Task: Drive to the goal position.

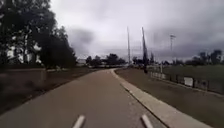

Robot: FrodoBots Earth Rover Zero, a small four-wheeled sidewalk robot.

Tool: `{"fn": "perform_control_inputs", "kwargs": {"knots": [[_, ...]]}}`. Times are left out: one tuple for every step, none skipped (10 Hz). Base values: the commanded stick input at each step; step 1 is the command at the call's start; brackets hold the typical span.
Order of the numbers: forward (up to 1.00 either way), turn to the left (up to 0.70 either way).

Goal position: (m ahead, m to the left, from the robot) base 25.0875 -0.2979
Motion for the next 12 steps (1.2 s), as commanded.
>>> {"fn": "perform_control_inputs", "kwargs": {"knots": [[0.98,0.01],[0.98,0.01],[0.98,0.01],[0.98,0.01],[0.98,0.01],[0.98,0.01],[0.98,0.01],[0.98,0.01],[0.98,0.01],[0.98,0.01],[0.98,0.01],[0.98,0.01]]}}
